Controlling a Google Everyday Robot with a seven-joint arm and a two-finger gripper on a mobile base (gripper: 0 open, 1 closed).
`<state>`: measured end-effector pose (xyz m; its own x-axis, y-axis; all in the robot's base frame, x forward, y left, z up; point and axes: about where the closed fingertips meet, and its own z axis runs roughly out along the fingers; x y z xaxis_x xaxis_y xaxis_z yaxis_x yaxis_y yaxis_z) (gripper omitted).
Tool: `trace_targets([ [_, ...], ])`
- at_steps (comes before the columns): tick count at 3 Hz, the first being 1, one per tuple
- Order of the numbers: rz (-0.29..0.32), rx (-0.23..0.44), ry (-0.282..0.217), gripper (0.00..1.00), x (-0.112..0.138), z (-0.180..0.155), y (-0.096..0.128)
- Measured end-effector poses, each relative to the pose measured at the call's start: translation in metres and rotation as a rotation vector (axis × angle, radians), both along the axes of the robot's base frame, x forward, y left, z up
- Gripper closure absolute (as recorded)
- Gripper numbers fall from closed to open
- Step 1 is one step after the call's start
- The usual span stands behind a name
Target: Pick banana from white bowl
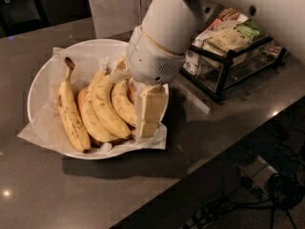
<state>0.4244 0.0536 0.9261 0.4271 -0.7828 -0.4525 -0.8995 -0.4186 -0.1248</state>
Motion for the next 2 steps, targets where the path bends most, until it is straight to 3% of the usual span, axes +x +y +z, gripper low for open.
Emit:
trace_targets([
  [1,-0.146,0.022,0.073,0.08,-0.0009,-0.0162,-0.0204],
  [2,-0.146,0.022,0.073,0.09,-0.0008,-0.0162,-0.0204],
])
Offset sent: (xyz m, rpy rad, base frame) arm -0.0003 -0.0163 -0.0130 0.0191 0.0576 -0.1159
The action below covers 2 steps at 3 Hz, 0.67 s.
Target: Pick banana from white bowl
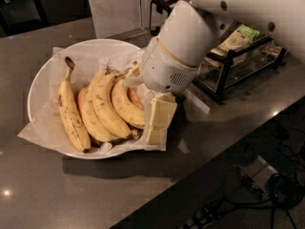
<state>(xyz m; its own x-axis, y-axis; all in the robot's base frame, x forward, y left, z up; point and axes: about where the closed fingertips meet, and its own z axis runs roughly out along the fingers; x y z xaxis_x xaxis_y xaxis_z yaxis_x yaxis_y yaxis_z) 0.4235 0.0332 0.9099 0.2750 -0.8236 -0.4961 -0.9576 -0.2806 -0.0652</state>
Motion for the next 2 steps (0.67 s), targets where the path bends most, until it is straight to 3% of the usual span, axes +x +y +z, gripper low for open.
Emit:
trace_targets([
  [1,-0.019,0.020,0.001,0.11,0.007,0.004,0.000],
  [2,-0.102,0.108,0.039,0.10,0.018,-0.003,-0.011],
])
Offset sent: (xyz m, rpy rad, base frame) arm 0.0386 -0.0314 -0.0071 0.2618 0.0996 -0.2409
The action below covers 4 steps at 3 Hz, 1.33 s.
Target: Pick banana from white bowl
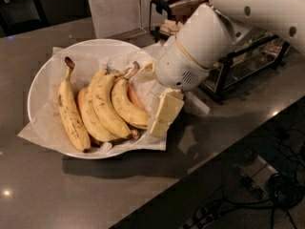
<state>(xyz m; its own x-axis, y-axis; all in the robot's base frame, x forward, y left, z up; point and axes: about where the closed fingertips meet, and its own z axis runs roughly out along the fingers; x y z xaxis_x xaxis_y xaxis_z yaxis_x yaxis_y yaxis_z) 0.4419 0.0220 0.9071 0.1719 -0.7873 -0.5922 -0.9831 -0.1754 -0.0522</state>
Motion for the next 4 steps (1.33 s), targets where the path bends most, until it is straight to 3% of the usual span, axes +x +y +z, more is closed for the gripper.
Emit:
trace_targets([
  [1,-0.001,0.009,0.000,0.01,-0.001,0.003,0.002],
  [2,-0.008,0.003,-0.002,0.14,0.002,0.004,0.008],
  [4,-0.019,-0.010,0.026,0.14,0.017,-0.003,0.039],
])
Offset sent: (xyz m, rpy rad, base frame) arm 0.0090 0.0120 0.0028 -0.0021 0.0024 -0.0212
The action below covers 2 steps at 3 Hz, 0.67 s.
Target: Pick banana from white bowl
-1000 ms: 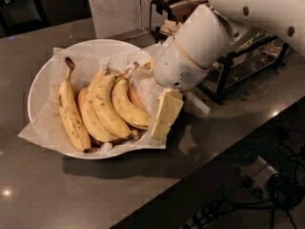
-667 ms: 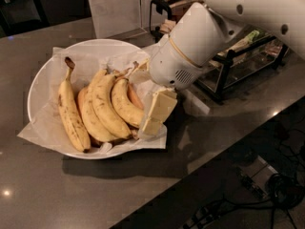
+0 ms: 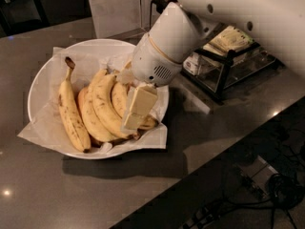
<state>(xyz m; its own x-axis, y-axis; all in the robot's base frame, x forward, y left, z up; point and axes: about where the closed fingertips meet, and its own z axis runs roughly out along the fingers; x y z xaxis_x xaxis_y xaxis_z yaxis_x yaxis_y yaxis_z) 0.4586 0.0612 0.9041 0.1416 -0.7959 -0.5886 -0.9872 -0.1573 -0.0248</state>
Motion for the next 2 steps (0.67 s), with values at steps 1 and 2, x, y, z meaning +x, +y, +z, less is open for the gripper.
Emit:
trace_targets([
  [1,-0.026,-0.022,0.045,0.13,0.0001,-0.0189,-0.0008],
  [2,-0.026,-0.022,0.045,0.14,0.0000,-0.0160,-0.0008],
])
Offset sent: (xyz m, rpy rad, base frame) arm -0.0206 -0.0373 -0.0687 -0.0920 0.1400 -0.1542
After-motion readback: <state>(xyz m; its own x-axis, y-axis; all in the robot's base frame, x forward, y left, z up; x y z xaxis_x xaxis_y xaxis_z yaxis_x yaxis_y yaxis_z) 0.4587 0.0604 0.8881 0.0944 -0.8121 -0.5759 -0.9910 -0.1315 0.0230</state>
